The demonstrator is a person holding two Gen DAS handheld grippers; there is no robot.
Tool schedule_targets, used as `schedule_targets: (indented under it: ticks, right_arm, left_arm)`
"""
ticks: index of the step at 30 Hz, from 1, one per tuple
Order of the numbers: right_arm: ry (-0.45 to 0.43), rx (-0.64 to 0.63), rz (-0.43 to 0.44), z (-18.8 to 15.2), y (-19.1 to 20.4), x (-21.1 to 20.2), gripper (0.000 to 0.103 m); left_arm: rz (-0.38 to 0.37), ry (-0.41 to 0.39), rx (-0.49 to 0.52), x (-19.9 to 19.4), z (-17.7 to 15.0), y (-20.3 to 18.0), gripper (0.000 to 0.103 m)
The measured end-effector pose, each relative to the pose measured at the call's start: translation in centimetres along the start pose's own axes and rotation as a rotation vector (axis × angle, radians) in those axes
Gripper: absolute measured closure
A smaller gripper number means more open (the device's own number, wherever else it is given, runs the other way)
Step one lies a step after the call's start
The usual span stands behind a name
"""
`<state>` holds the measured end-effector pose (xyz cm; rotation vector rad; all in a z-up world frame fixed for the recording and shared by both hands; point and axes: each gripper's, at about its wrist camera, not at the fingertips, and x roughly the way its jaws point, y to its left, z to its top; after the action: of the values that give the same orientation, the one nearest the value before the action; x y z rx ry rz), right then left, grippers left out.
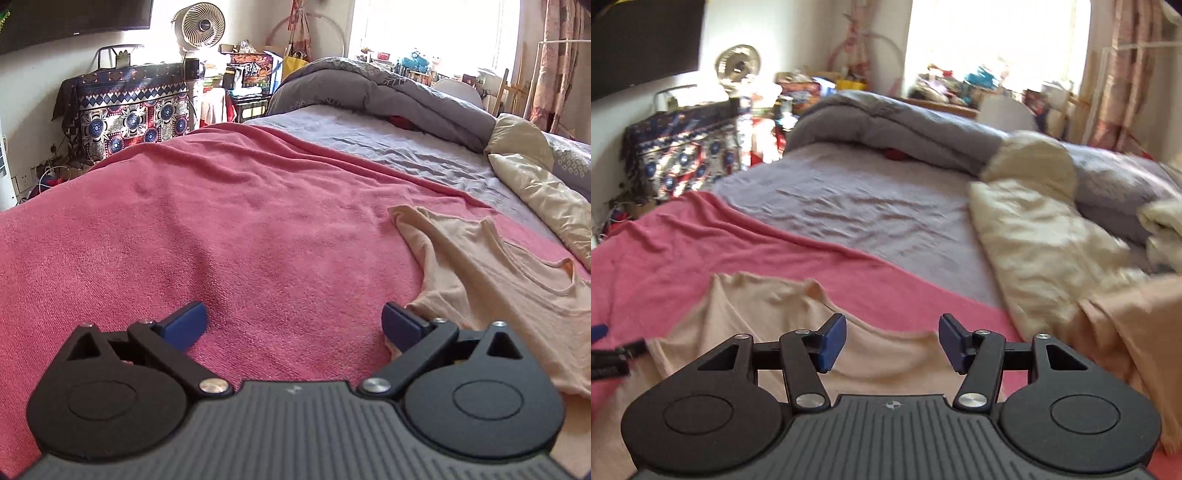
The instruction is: Fold clothes
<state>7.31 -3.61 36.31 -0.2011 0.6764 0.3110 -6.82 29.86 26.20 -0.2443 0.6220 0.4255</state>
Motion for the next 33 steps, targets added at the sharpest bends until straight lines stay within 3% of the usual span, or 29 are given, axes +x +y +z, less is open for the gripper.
schedule_targets:
  ticks: [2, 6, 8, 11, 14, 17, 21, 25, 27, 33]
  right_arm:
    - [0.056, 0.076, -0.071, -3.5, -2.9, 0.3, 0.05]
    - [0.087, 0.193, -0.106, -7.8, -5.2, 2.2, 0.055]
    - [0.076, 0.194, -0.087, -7.9, -4.9, 2.7, 0.064]
    - [0.056, 0.185, -0.049, -7.6, -4.2, 3.4, 0.067]
    - [0.037, 0.175, -0.011, -7.4, -3.6, 4.0, 0.067]
    - [0.015, 0.164, 0.023, -7.0, -2.9, 4.5, 0.067]
    - [0.023, 0.196, 0.083, -6.9, -2.7, 5.3, 0.066]
    - [0.079, 0.24, 0.079, -7.2, -2.3, 7.0, 0.066]
    - [0.074, 0.267, 0.046, -7.1, -2.3, 6.5, 0.098]
    - [0.032, 0.312, -0.146, -8.6, -4.7, 3.2, 0.1]
  left_arm:
    - [0.005, 0.0, 0.003, 0.0, 0.0, -0.2, 0.002]
    - [0.037, -0.072, 0.072, -1.3, 0.3, -1.6, 0.007]
    - [0.041, -0.168, 0.202, -2.4, 0.2, -3.6, 0.005]
    - [0.075, -0.254, 0.482, -2.1, -0.6, -8.0, 0.002]
    - [0.16, -0.155, 0.608, 0.8, -1.8, -10.2, 0.001]
    - [0.168, -0.129, 0.517, 1.0, -1.1, -9.2, 0.0]
    - [0.119, -0.057, 0.368, 1.6, 0.0, -6.1, 0.0]
    - [0.105, -0.048, 0.35, 1.5, -0.1, -5.5, 0.0]
    - [0.104, -0.049, 0.35, 1.4, -0.1, -5.5, 0.0]
    - [0.09, -0.042, 0.333, 1.4, 0.1, -5.1, 0.0]
